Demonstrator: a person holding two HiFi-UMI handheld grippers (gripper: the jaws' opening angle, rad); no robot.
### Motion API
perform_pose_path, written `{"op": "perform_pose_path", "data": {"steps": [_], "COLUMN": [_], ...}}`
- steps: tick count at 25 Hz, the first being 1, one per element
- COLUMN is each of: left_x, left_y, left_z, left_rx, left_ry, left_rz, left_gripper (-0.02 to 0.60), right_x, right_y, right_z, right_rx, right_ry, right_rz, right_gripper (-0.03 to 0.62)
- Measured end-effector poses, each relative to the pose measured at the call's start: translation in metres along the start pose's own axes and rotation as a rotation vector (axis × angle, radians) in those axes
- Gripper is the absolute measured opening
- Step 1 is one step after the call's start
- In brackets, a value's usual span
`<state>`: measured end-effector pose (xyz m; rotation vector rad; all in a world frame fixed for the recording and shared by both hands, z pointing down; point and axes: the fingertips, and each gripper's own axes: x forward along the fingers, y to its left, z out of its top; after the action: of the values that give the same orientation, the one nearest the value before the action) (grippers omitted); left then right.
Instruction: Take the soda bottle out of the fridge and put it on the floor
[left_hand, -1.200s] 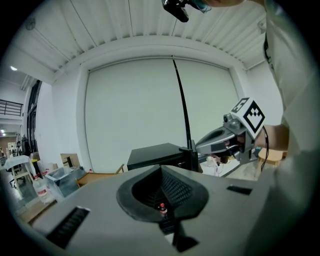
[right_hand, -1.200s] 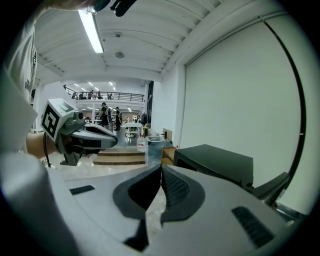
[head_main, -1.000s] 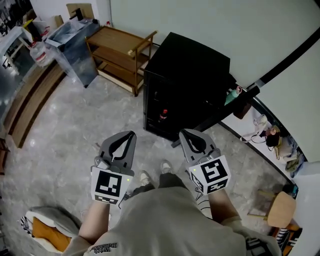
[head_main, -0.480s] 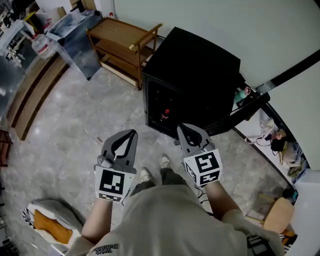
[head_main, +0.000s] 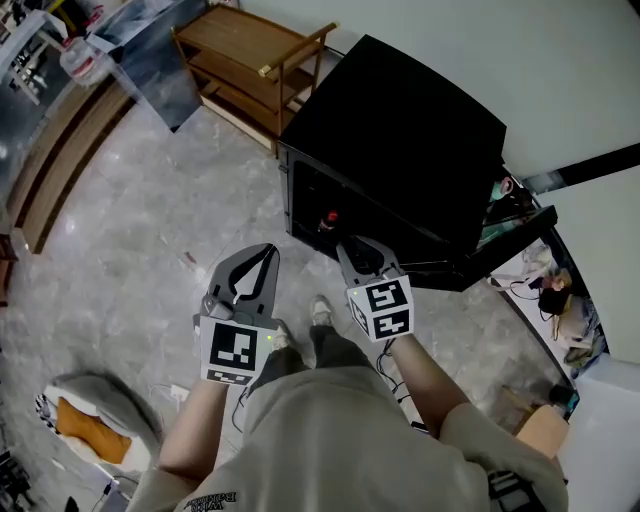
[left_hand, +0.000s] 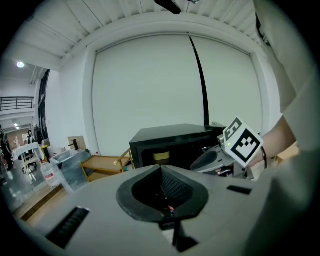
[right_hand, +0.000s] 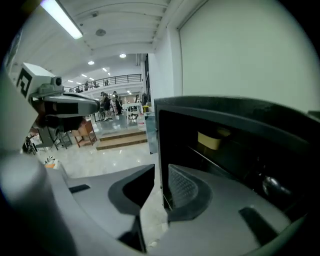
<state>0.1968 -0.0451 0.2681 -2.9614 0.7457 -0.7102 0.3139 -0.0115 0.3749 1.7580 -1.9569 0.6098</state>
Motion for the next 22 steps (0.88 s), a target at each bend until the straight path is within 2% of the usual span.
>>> {"op": "perform_pose_path", "data": {"steps": [14,22], "left_x": [0.076,0.110], "left_y": [0.027,0.028], "left_z": [-0.073,-0.119], "left_rx": [-0.094,-0.140], "left_ry": [0.087,0.123], "left_rz": [0.008,-0.051], "left_gripper": [0.006,0.006], "right_x": [0.134,0.194], "right_y": [-0.032,-0.049], "right_z": [-0.092,-0.141], "right_rx": [0.020,0.069], "right_ry": [0.192,0.289], "right_rz": [-0.025,-0.063], "right_gripper": [0.118,0.130]}}
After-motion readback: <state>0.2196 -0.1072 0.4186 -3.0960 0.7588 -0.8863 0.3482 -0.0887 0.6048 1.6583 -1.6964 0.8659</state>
